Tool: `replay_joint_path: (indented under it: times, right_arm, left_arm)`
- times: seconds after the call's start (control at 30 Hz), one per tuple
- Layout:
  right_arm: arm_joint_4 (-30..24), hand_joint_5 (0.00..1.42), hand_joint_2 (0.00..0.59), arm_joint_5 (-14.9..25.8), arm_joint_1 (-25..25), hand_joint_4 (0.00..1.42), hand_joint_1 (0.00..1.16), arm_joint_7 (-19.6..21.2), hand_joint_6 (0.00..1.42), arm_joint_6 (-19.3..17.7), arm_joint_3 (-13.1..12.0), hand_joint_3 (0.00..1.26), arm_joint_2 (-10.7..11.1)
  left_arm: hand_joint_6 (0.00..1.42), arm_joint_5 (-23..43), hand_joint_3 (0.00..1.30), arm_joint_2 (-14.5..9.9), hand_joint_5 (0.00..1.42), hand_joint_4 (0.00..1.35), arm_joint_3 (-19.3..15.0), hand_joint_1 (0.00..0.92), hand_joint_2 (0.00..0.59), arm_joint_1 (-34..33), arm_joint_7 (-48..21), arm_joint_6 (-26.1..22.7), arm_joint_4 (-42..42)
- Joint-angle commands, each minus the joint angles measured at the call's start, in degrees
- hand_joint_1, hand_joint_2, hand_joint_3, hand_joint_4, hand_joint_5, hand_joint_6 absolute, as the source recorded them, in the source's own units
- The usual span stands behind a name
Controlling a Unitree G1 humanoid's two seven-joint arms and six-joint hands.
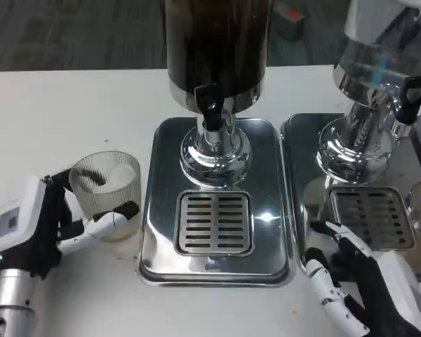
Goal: Grasp the cup under the faucet to collect the drink, then remove the cup.
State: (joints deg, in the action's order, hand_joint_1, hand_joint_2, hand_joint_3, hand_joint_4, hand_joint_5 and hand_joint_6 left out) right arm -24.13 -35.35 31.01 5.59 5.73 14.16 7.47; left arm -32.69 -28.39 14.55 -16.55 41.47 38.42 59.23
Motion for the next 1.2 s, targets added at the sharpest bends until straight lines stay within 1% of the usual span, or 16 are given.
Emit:
replay_joint_path:
  times: [0.03, 0.2, 0.33, 0.43, 0.53, 0.63, 0.77, 1.0, 1.2]
  right_arm:
    - [1.6, 0.07, 0.455, 1.0, 0.5, 0.11, 0.15, 0.2, 0.23, 0.3, -0.3, 0.21, 0.0]
    - [1.6, 0.07, 0.456, 1.1, 0.4, 0.11, 0.16, 0.5, 0.23, -0.1, -0.1, 0.21, 0.1]
    - [1.8, 0.07, 0.456, 1.3, -0.1, 0.11, 0.16, 0.2, 0.23, -0.2, -0.1, 0.21, 0.2]
    - [2.0, 0.07, 0.456, 1.4, -0.4, 0.11, 0.16, 0.2, 0.23, -0.3, 0.0, 0.21, 0.3]
    - [2.1, 0.07, 0.456, 1.5, -0.4, 0.11, 0.16, 0.4, 0.23, -0.5, 0.1, 0.21, 0.1]
    - [2.0, 0.07, 0.456, 1.4, -0.1, 0.11, 0.16, 0.8, 0.23, -0.5, 0.2, 0.21, -0.3]
    - [1.7, 0.07, 0.456, 1.3, 0.7, 0.11, 0.16, 1.4, 0.23, -0.5, 0.6, 0.21, -0.6]
    - [1.3, 0.07, 0.456, 1.3, 1.8, 0.1, 0.16, 2.1, 0.23, -0.5, 0.9, 0.21, -0.9]
    - [0.8, 0.07, 0.456, 1.3, 2.6, 0.1, 0.17, 2.3, 0.23, -0.4, 1.0, 0.21, -1.1]
  left_arm:
    - [1.42, 0.1, 0.68, -1.8, 1.16, 0.91, -1.4, 0.269, 0.104, 1.1, 2.9, 2.7, -1.6]
    - [1.42, -0.3, 0.69, -3.1, 1.17, 0.92, -1.8, 0.264, 0.106, 3.5, 2.8, 5.1, -6.6]
    - [1.42, -0.8, 0.69, -2.8, 1.17, 0.93, -1.7, 0.263, 0.106, 5.2, 1.4, 5.6, -11.3]
    - [1.42, -1.1, 0.69, -2.0, 1.18, 0.93, -1.5, 0.263, 0.106, 5.9, 0.2, 5.5, -13.9]
    - [1.42, -1.9, 0.69, -0.5, 1.18, 0.93, -0.8, 0.268, 0.105, 5.9, -1.2, 5.2, -16.0]
    - [1.42, -2.4, 0.7, 0.8, 1.18, 0.94, -0.1, 0.271, 0.104, 5.7, -2.5, 5.0, -16.9]
    - [1.42, -2.7, 0.7, 1.9, 1.18, 0.94, 0.4, 0.273, 0.104, 5.3, -3.9, 4.9, -17.2]
    - [1.42, -3.8, 0.7, 5.0, 1.18, 0.94, 1.5, 0.274, 0.105, 2.8, -6.1, 3.7, -14.8]
    - [1.42, -4.1, 0.7, 6.1, 1.18, 0.94, 2.3, 0.269, 0.104, 0.6, -6.3, 3.1, -11.7]
